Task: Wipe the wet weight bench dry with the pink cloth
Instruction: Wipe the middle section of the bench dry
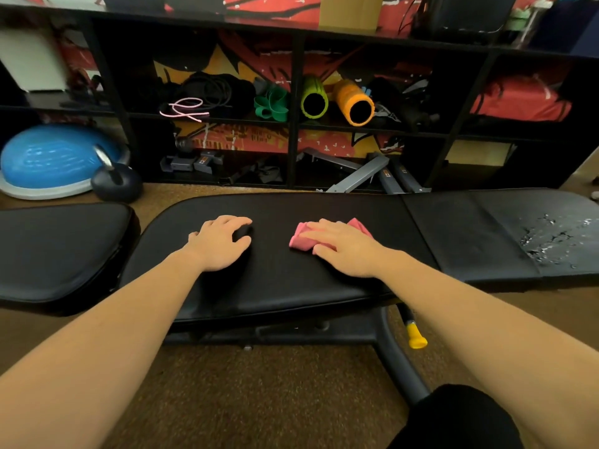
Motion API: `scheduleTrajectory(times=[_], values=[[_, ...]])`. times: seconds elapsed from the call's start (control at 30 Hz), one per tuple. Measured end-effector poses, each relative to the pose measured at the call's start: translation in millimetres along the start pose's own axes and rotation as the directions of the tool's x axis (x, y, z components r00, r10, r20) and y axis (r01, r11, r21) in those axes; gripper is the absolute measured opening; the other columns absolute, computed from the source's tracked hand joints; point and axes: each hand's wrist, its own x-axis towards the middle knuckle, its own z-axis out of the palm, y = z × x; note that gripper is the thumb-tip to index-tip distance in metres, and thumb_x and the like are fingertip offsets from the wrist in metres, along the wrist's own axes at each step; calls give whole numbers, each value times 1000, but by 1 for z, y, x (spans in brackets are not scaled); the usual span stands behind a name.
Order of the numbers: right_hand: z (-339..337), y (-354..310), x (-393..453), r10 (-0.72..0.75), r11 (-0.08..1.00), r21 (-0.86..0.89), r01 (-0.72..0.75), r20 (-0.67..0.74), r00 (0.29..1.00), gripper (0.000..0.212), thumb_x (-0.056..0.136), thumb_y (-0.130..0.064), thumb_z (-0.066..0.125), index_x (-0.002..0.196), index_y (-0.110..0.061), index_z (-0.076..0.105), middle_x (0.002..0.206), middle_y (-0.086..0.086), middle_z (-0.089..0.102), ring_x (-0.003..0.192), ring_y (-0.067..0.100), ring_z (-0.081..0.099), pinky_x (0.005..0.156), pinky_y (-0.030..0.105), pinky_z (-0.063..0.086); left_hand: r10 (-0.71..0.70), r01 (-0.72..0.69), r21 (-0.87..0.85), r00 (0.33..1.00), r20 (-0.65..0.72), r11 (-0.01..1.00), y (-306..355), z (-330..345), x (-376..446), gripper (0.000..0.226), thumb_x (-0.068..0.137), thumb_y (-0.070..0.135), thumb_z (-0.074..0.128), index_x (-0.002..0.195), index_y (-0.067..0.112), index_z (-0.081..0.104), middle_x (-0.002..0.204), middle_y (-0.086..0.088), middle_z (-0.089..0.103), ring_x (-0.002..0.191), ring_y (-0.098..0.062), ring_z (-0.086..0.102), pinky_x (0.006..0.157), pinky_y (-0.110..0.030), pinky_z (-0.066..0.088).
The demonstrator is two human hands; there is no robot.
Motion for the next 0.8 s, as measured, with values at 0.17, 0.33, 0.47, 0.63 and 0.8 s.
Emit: scheduleTrajectory(times=[0.17, 0.33, 0.47, 0.63, 0.8], values=[[22, -45, -22, -94, 994, 65, 93, 3, 996, 46, 105, -31, 49, 150, -38, 43, 163, -14, 29, 153, 14, 18, 126, 39, 9, -11, 11, 12, 1000, 5, 1000, 0, -1, -12, 49, 102, 46, 43, 150, 43, 34, 162, 6, 26, 147, -32, 24, 113, -61, 24], [43, -83, -45, -208, 970, 119, 212, -40, 977, 42, 103, -25, 56, 144, -33, 53, 158, -13, 39, 150, 10, 26, 125, 33, 13, -1, 1, 10, 1000, -1, 1000, -5, -5, -24, 49, 102, 47, 43, 149, 43, 34, 162, 7, 26, 146, -31, 25, 113, -60, 25], [50, -101, -54, -204, 909, 350, 226, -99, 974, 38, 99, -10, 59, 132, -29, 65, 141, -15, 58, 133, -7, 42, 112, 7, 21, -13, 14, 26, 1000, -12, 1000, -15, -9, -35, 48, 102, 46, 43, 149, 42, 35, 162, 7, 26, 147, -31, 25, 113, -59, 25], [17, -97, -30, 100, 798, 576, 180, -421, 902, 38, 97, -6, 58, 120, -34, 70, 118, -18, 70, 89, -9, 63, 76, 4, 46, -66, 67, 27, 998, -18, 997, -47, -17, -40, 48, 102, 44, 45, 150, 39, 36, 163, 5, 25, 147, -31, 24, 115, -57, 25], [-20, -1, 26, 332, 940, 45, -338, -354, 875, 39, 104, -41, 39, 141, -46, 48, 149, -8, 48, 137, 21, 43, 113, 47, 37, -103, 102, -49, 995, -19, 994, -84, -28, -30, 54, 102, 40, 50, 153, 30, 35, 165, -1, 21, 150, -26, 22, 122, -44, 23]])
